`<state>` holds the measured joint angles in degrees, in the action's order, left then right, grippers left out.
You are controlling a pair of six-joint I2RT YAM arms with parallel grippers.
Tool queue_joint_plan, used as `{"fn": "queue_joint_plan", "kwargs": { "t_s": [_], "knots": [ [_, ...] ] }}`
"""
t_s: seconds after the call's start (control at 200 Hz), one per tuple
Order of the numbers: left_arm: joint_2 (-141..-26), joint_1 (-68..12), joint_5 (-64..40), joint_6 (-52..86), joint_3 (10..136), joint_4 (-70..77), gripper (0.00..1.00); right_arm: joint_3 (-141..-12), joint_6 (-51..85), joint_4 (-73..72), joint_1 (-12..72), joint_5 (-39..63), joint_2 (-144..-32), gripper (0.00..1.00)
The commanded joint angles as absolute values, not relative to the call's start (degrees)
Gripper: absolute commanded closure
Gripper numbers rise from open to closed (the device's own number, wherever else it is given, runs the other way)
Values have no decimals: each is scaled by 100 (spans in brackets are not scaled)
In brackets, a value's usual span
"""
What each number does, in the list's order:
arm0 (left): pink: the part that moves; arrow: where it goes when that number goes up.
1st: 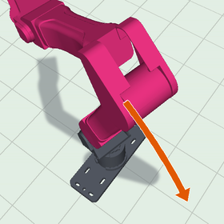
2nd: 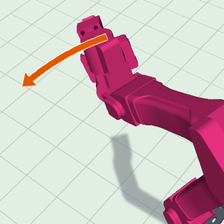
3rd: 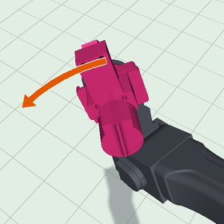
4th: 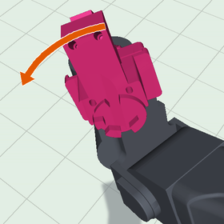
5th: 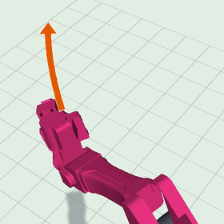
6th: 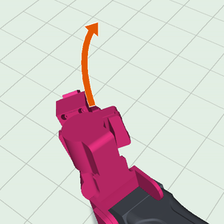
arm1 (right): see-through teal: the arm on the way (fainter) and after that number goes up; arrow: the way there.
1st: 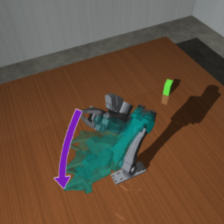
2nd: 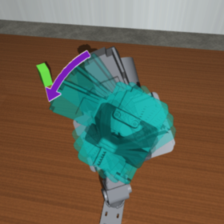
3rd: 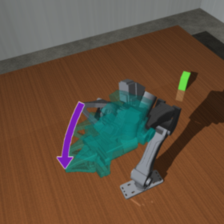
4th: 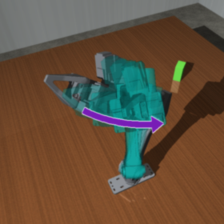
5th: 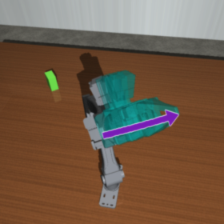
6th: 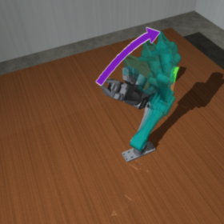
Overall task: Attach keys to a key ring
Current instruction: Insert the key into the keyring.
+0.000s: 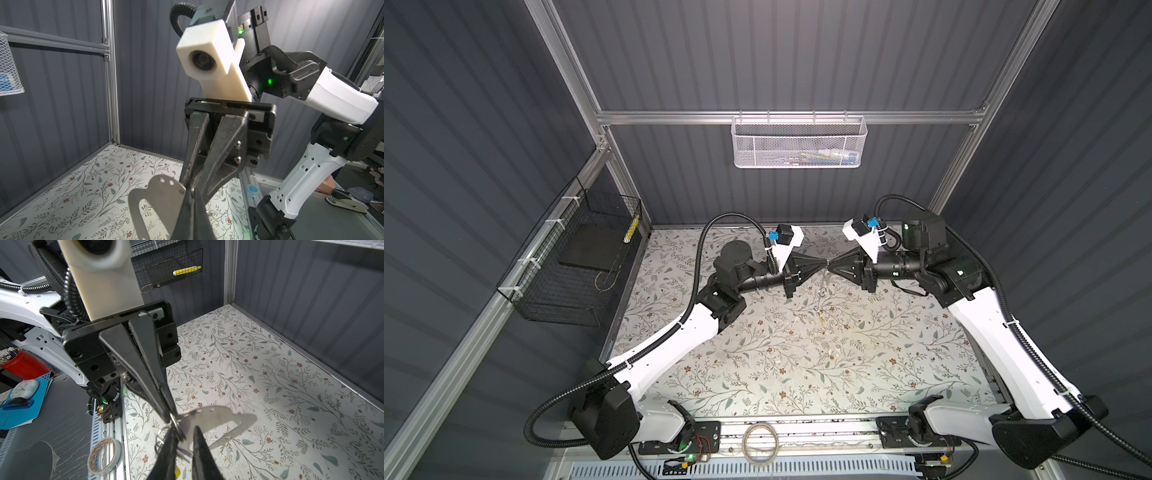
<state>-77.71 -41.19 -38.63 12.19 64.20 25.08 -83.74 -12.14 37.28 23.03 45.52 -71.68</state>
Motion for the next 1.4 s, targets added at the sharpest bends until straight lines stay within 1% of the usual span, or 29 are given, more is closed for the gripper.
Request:
{"fn": "queue_joint_plan", "kwargs": {
  "t_s": [0.0,0.075,0.14,0.29,0.45,0.51,0.595,0.64,0.705,0.77,0.886,1.086,1.251,1.396],
  "knots": [
    [-7831,-4148,-4088,1363,6647,2845,100,-8350,-1121,3575,2366,4730,-7212,84],
    [-7831,-4146,-4096,1369,6642,2831,100,-8365,-1105,3522,2376,4762,-7216,85],
    [-7827,-4146,-4104,1369,6628,2816,100,-8380,-1102,3514,2381,4772,-7225,88],
    [-7843,-4148,-4102,1362,6629,2785,100,-8420,-1099,3505,2385,4799,-7225,100],
    [-7821,-4148,-3905,1240,6713,2391,100,-8617,-1246,3813,2390,4602,-7267,100],
    [-7706,-4143,-3688,987,6810,1880,84,-8842,-1405,4224,2386,4356,-7355,100],
    [-7433,-4141,-3167,375,6997,861,76,-9312,-1680,5031,2454,3865,-7588,100],
    [-7295,-4146,-2781,61,7111,302,74,-9617,-1816,5530,2511,3492,-7778,100],
    [-7158,-4144,-2163,-329,7306,-404,73,-10012,-2004,6177,2636,3037,-8058,100],
    [-7161,-4148,-1928,-693,7581,-1050,74,-10364,-2103,6658,2729,2719,-8322,100],
    [-7185,-4154,-1941,-1097,7770,-1509,78,-10643,-2203,6940,2833,2471,-8551,100],
    [-7379,-4157,-2393,-1527,7934,-1800,81,-10831,-2326,6913,2850,2754,-8648,100],
    [-7695,-4157,-2999,-1582,8151,-1975,81,-10828,-2505,6882,2857,3194,-8605,100],
    [-7869,-4150,-3317,-1554,8375,-1935,77,-10804,-2594,6885,2860,3434,-8587,100]
  ]
}}
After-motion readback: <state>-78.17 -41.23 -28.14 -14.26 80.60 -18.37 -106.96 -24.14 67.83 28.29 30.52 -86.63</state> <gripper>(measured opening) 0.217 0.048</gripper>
